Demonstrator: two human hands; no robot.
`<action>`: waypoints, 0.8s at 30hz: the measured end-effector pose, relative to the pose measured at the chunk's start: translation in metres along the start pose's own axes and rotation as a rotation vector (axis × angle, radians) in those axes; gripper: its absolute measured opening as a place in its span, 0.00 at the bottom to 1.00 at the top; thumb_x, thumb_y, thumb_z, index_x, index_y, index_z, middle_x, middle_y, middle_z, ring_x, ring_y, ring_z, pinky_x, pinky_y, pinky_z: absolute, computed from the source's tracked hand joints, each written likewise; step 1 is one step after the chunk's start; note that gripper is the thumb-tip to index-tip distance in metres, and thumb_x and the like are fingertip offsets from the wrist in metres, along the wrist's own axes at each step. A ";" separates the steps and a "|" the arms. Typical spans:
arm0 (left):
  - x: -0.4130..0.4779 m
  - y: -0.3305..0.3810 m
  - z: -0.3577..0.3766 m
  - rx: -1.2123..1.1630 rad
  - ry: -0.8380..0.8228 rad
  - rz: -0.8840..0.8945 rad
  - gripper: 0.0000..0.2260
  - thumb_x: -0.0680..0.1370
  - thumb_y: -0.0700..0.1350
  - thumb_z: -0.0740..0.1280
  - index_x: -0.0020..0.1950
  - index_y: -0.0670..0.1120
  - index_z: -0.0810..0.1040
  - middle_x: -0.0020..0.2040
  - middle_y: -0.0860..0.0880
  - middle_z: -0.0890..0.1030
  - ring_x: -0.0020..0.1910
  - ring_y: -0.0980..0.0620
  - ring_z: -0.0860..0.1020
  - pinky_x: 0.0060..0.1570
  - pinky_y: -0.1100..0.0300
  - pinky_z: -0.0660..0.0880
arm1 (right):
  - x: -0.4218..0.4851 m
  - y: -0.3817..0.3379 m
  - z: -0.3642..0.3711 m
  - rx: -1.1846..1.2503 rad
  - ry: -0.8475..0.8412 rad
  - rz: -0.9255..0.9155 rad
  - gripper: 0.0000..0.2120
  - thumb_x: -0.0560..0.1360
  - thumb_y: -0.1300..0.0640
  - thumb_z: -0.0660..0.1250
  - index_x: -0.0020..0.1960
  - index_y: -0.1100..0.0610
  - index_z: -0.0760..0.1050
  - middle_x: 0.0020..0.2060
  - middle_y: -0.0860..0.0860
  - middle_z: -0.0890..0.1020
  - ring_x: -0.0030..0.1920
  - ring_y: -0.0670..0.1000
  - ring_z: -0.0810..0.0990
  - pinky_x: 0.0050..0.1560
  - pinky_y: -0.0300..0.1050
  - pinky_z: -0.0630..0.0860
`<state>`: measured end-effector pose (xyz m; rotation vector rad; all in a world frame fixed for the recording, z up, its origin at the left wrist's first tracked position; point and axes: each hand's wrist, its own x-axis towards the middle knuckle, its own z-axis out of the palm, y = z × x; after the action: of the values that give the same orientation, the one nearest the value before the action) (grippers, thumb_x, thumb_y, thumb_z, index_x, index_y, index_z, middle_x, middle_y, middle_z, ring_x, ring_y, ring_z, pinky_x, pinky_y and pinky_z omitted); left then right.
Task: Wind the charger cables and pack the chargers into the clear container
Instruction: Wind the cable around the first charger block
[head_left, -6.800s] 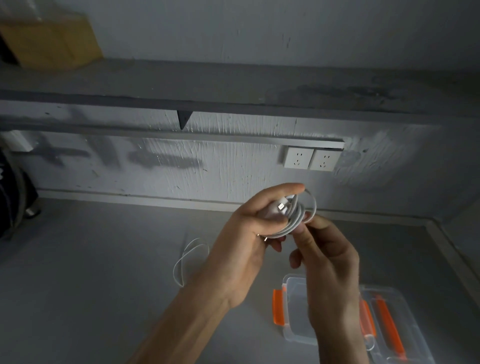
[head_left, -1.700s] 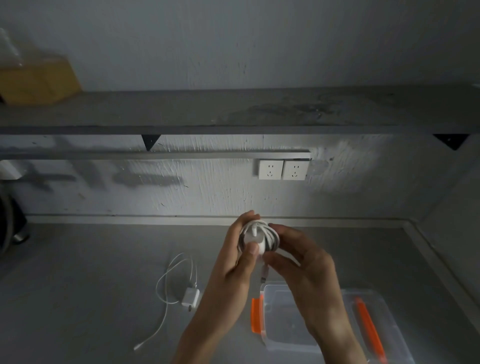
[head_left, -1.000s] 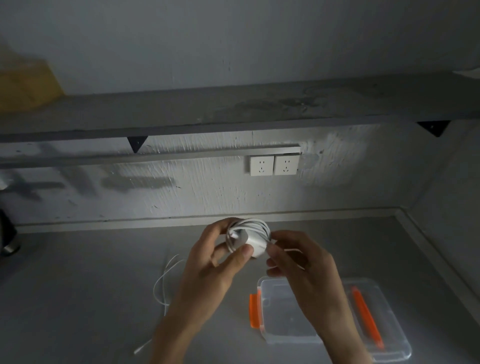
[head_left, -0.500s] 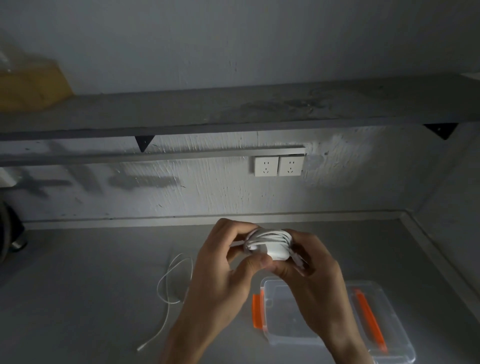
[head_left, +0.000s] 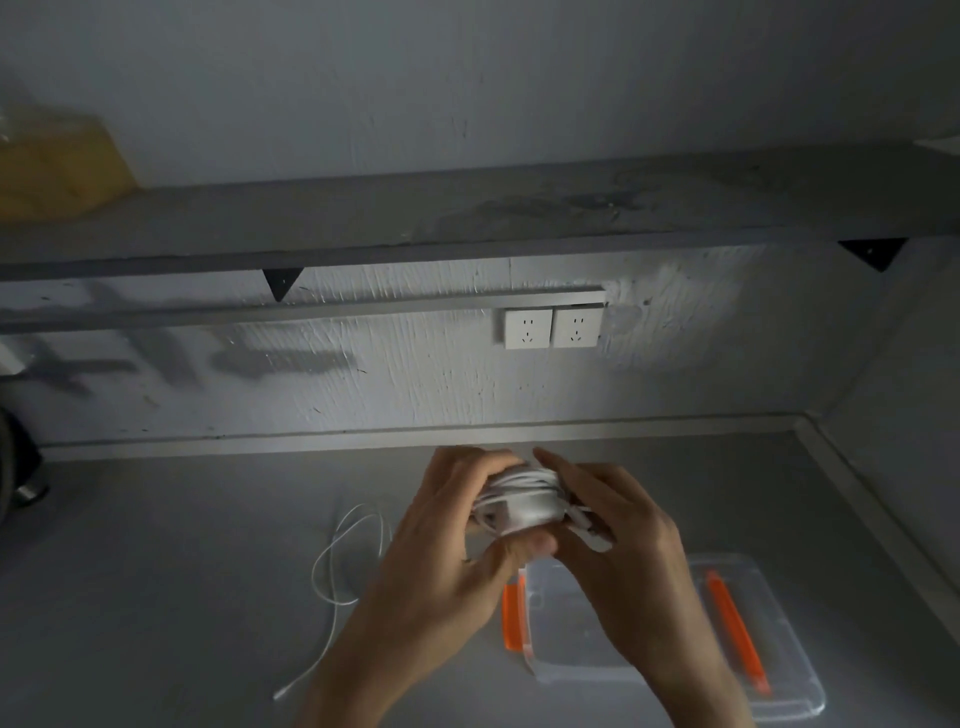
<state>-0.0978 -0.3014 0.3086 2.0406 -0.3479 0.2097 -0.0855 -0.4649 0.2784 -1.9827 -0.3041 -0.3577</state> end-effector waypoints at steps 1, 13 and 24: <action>0.002 0.002 -0.002 -0.023 -0.022 -0.024 0.18 0.71 0.54 0.72 0.59 0.51 0.78 0.54 0.55 0.80 0.56 0.54 0.80 0.57 0.52 0.78 | 0.001 -0.001 -0.003 -0.018 -0.029 -0.028 0.31 0.66 0.58 0.78 0.65 0.40 0.73 0.48 0.37 0.79 0.49 0.39 0.80 0.47 0.27 0.73; 0.007 0.008 0.006 -0.221 0.271 -0.057 0.11 0.71 0.46 0.73 0.51 0.56 0.81 0.46 0.60 0.85 0.47 0.63 0.83 0.43 0.71 0.78 | 0.000 -0.013 0.009 0.447 0.271 0.005 0.09 0.70 0.54 0.72 0.50 0.47 0.84 0.49 0.45 0.86 0.52 0.47 0.86 0.51 0.38 0.81; 0.006 -0.003 0.013 -0.400 0.313 -0.115 0.10 0.71 0.47 0.72 0.50 0.58 0.82 0.46 0.56 0.86 0.47 0.58 0.84 0.43 0.67 0.78 | 0.008 -0.005 0.019 0.571 0.279 0.063 0.07 0.76 0.61 0.66 0.49 0.53 0.82 0.46 0.50 0.87 0.48 0.51 0.87 0.47 0.44 0.84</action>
<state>-0.0912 -0.3128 0.3016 1.5966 -0.0670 0.3535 -0.0776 -0.4453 0.2783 -1.3597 -0.1419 -0.4439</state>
